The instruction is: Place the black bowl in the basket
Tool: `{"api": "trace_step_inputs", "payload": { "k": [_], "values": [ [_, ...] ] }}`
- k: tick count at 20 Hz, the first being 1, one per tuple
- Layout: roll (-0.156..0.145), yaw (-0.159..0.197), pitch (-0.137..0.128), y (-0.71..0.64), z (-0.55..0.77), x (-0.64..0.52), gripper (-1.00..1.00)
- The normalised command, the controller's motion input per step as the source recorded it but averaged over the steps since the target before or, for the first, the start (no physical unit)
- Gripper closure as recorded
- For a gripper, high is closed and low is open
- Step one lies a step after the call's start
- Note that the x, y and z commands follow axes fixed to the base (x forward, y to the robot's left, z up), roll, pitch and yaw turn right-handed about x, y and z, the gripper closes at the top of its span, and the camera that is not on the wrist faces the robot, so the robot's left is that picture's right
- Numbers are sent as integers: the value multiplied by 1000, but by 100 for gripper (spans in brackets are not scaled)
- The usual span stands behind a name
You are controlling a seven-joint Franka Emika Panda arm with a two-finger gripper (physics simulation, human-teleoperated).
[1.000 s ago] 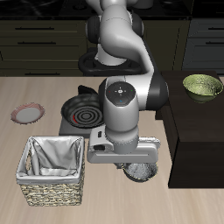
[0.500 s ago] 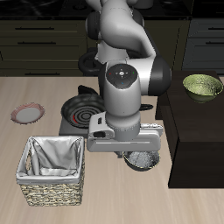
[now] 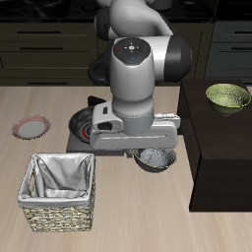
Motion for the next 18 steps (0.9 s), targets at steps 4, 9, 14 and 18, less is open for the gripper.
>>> {"api": "trace_step_inputs", "payload": {
  "k": [4,9,14,18],
  "values": [
    [-4,17,-66,-146,461,-187,100],
    [-2,7,-33,-147,314,-178,100],
    [-18,3,-45,-172,250,-120,100],
    [-31,13,-45,-241,190,-100,100]
  ]
}}
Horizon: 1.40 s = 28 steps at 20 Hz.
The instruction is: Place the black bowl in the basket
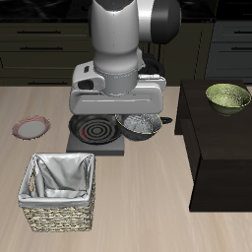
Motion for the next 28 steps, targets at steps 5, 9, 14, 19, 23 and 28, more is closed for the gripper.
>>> {"api": "trace_step_inputs", "payload": {
  "k": [5,9,14,19,23,28],
  "values": [
    [-47,7,-27,-443,164,93,100],
    [-52,-6,-29,-497,211,88,100],
    [-37,-6,-21,-297,114,40,100],
    [-22,-7,-19,-312,35,40,100],
    [-46,-17,-12,-335,26,136,100],
    [-49,-24,-8,-409,31,129,100]
  ]
}}
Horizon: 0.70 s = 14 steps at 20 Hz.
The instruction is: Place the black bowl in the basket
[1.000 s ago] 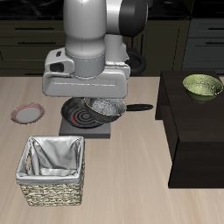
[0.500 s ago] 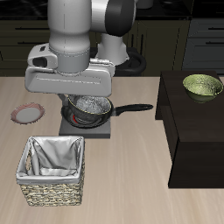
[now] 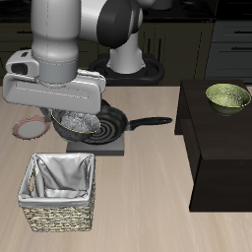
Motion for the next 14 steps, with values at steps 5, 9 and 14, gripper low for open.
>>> {"api": "trace_step_inputs", "payload": {
  "k": [5,9,14],
  "values": [
    [-42,-9,9,-286,-123,89,100],
    [-27,-15,37,-164,-300,109,100],
    [-20,-5,45,-70,-365,117,100]
  ]
}}
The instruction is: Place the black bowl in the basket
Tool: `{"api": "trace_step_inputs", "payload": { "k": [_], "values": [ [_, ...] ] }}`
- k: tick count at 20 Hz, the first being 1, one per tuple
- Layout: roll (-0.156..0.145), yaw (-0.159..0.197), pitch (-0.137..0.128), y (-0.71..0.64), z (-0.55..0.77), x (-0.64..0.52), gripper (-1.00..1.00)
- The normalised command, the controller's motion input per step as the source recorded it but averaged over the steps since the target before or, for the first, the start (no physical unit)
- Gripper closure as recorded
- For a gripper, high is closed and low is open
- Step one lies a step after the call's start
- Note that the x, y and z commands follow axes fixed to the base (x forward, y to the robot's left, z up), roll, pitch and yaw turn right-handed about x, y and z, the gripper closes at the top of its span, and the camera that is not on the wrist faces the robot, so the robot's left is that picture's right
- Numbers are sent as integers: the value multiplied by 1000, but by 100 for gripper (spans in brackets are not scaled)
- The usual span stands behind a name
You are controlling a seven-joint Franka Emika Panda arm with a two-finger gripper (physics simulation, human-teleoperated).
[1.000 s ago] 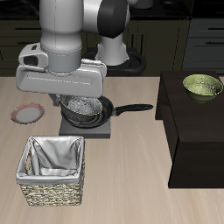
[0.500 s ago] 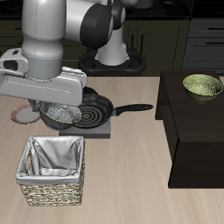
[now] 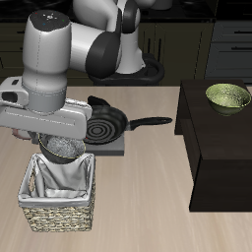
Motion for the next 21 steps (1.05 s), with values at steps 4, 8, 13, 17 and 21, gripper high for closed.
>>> {"api": "trace_step_inputs", "payload": {
  "k": [4,8,13,17,21],
  "values": [
    [-6,13,32,25,-267,80,100],
    [-30,-5,72,-61,-387,99,-100],
    [-14,6,52,-12,-312,72,-100],
    [40,0,8,12,-107,-30,-100],
    [12,-5,-3,-11,-10,-51,-100]
  ]
}}
